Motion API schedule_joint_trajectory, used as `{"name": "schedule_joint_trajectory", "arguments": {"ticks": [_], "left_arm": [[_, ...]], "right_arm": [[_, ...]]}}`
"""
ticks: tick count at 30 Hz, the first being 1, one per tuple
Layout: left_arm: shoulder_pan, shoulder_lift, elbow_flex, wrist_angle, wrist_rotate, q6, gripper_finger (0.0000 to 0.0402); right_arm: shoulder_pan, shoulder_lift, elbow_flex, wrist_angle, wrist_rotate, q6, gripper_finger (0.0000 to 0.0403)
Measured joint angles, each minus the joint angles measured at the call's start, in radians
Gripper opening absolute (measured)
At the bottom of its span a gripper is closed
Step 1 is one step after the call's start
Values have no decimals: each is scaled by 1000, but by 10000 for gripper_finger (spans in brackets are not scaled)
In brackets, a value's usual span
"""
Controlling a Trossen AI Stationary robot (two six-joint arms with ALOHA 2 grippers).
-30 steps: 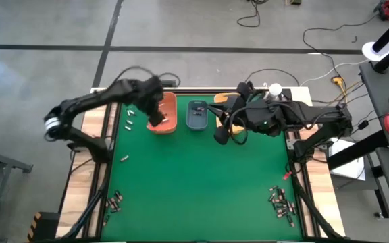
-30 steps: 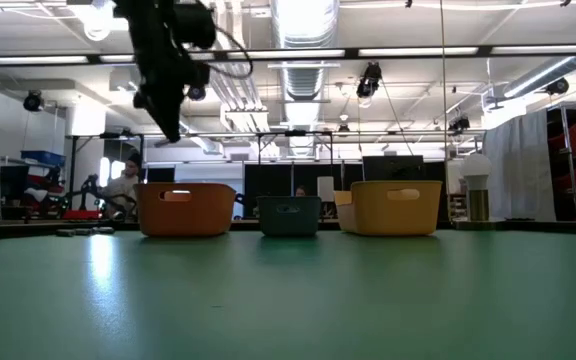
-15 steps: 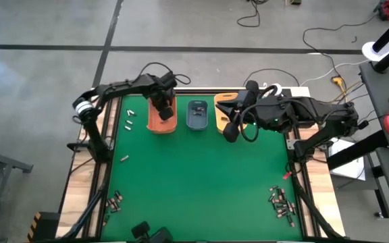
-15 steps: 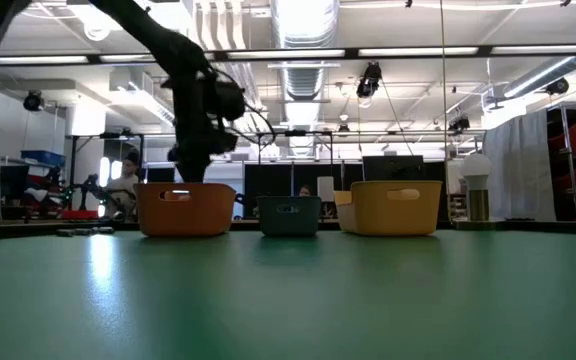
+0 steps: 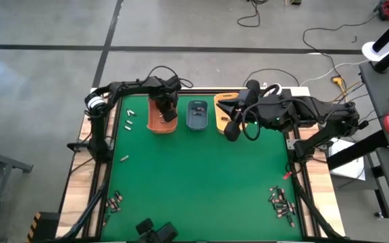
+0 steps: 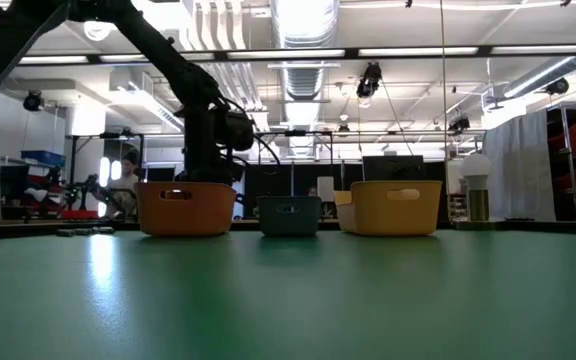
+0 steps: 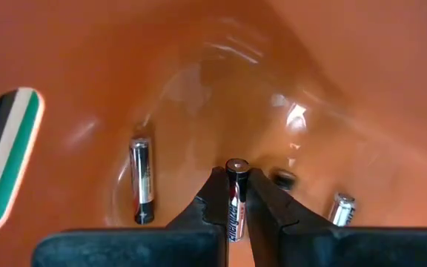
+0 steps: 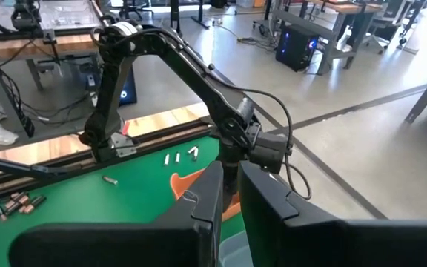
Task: Sort batteries
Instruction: Put the silver battery into the orange bin
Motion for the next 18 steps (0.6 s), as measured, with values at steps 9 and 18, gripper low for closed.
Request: {"name": "schedule_joint_trajectory", "arguments": {"ticks": [9,18], "left_arm": [[-1,0,-5,13,-1,-2,24],[-1,-5,-6,12,-7,-4,48]], "right_arm": [[0,0,0,0,2,-1,38],[0,0,0,2,3,-3,38]]}}
